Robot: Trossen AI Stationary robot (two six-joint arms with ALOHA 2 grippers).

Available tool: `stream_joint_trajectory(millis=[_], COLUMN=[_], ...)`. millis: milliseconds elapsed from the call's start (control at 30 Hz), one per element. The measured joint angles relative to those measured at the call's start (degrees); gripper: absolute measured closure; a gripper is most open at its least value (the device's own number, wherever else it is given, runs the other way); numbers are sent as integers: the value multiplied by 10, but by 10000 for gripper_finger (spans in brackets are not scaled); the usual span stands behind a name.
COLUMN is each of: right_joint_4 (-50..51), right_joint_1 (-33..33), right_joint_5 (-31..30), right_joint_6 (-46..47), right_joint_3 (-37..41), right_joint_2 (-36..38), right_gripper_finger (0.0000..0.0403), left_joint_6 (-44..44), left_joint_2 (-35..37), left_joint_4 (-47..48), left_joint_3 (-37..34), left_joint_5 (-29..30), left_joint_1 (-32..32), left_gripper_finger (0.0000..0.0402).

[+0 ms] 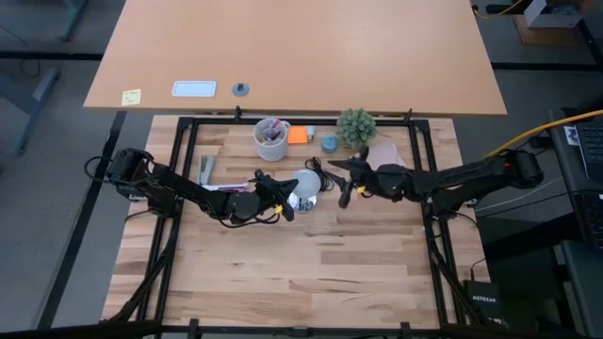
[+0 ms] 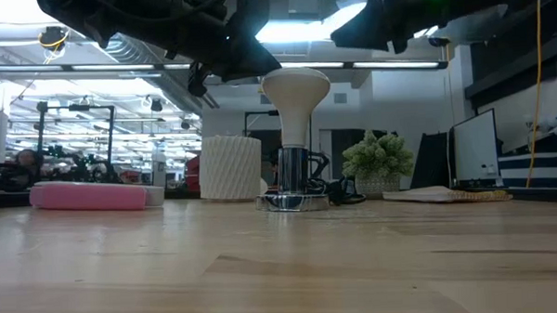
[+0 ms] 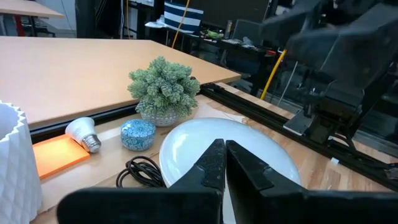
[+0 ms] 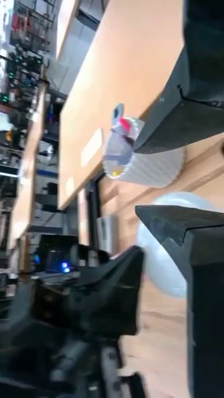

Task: Screw lightbulb
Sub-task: Insert the white light bulb into the silver lamp

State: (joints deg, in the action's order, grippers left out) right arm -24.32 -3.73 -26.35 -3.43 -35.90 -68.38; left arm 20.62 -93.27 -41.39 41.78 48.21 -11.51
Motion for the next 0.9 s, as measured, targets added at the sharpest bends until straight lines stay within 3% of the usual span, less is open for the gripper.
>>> stream_joint_trajectory(millis=[167, 333, 500, 733, 900], right_joint_4=[20, 19, 18, 18, 17], right_joint_1=[1, 14, 44, 69, 68], right_joint_5=[4, 26, 100, 142, 145], right_joint_6=[0, -14, -14, -14, -14], right_joint_3=[0, 0, 0, 0, 0], right_joint_2=[0, -1, -17, -56, -69], right_gripper_finger=[269, 331, 393, 379, 394], left_joint_6=[0, 0, 0, 0, 0], left_joint_2=[0, 0, 0, 0, 0], left_joint_4=[0, 0, 0, 0, 0], left_joint_3=[0, 0, 0, 0, 0], left_joint_5=[0, 0, 0, 0, 0], left_joint_1=[0, 0, 0, 0, 0], left_gripper_finger=[396, 396, 396, 396, 396])
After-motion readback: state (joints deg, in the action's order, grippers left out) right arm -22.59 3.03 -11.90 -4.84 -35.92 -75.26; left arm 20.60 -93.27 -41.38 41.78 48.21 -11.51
